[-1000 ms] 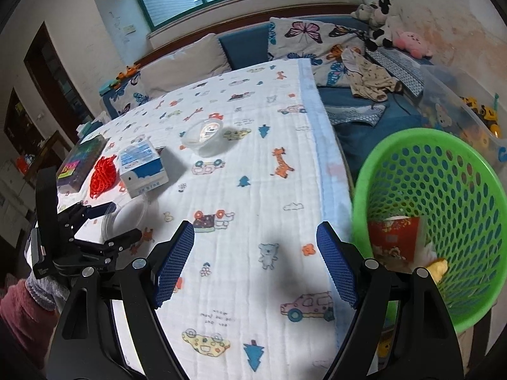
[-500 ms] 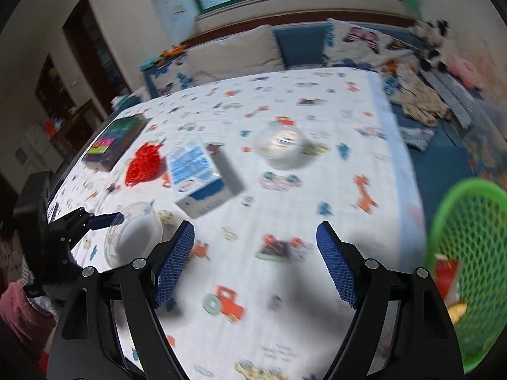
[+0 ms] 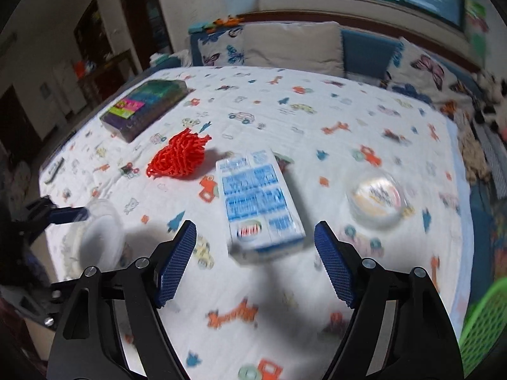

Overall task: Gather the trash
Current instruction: 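Grasp the blue-and-white milk carton with the right gripper and lift it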

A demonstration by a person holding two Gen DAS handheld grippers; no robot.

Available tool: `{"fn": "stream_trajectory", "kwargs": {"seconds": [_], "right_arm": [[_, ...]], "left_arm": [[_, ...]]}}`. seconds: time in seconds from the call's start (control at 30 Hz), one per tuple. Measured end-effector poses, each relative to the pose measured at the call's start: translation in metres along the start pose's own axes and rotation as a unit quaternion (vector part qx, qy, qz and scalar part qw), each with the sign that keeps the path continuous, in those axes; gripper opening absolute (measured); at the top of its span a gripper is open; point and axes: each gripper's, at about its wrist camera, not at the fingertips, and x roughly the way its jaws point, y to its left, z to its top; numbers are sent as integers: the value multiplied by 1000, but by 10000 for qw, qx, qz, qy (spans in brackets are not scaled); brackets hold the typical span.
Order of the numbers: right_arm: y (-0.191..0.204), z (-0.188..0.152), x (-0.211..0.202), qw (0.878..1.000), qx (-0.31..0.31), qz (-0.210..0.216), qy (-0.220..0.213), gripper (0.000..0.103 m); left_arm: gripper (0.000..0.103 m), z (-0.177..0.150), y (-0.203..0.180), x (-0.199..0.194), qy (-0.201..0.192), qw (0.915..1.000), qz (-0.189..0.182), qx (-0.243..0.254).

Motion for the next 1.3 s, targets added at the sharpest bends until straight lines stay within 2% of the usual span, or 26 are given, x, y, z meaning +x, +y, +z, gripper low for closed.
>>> {"fn": "stream_trajectory", "kwargs": {"seconds": [0.3, 0.43, 0.6, 0.73, 0.97, 1.3], "right_arm": [[11, 26, 55, 9977, -513, -61, 443, 76], [11, 32, 73, 9963, -606, -160, 594, 76], [8, 39, 90, 9958, -598, -87, 688, 75], [9, 41, 97, 9960, -568, -58, 694, 68], [12, 37, 74, 9972, -587, -104, 446, 68], [-10, 15, 1, 9998, -60, -127, -106, 68]], "left_arm": [[90, -8, 19, 2, 18, 9996, -14, -297], [90, -9, 25, 4, 28, 9994, -4, -351], [90, -10, 28, 6, 54, 9992, -21, -397], [90, -9, 29, 6, 51, 9992, -19, -400], [90, -7, 28, 4, 11, 9992, -6, -404], [90, 7, 1, 0, -109, 9996, -162, -209]]}}
